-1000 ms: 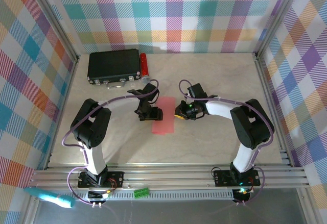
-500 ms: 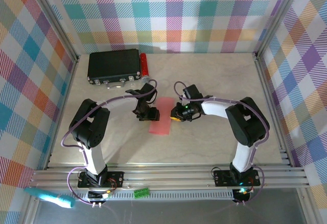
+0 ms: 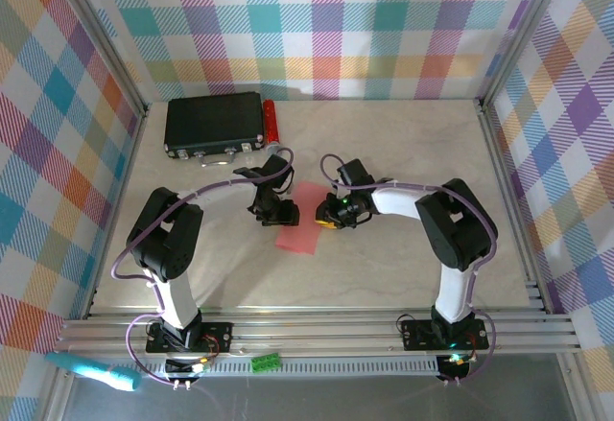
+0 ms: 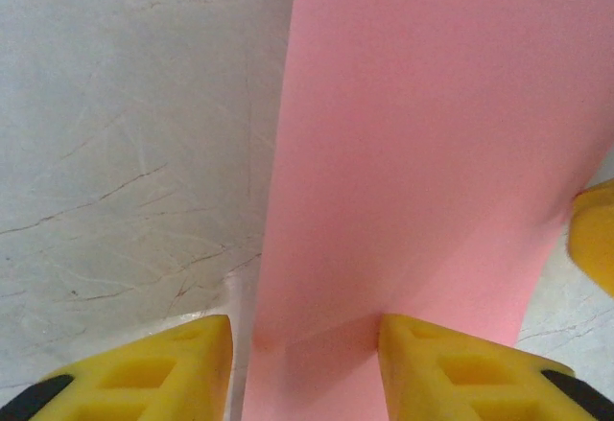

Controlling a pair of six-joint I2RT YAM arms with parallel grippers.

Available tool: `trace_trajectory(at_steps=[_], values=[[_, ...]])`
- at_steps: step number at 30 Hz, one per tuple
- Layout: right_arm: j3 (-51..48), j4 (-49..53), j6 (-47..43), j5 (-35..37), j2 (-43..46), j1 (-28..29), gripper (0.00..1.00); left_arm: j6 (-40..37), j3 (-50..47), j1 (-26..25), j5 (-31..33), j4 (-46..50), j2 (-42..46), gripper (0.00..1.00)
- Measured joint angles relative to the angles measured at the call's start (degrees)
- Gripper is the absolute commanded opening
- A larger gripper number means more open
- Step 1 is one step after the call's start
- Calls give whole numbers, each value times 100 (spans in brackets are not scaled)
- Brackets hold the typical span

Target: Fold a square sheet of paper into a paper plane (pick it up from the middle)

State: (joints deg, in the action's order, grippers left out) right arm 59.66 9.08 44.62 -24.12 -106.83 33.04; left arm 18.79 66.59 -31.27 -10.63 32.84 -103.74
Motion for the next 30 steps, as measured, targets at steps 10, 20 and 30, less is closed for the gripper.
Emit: trace_trajectory(at_steps=[10,20,30], values=[[-216,-48,127,372,326,-4,44,96,-317,232,-313,-186,15,41],[-214,-129,210,306,251,-4,46,398,-586,595,-984,-557,90,38],[-332,-516,546,39,245,-4,47,667,-828,881,-1576,-894,114,36]])
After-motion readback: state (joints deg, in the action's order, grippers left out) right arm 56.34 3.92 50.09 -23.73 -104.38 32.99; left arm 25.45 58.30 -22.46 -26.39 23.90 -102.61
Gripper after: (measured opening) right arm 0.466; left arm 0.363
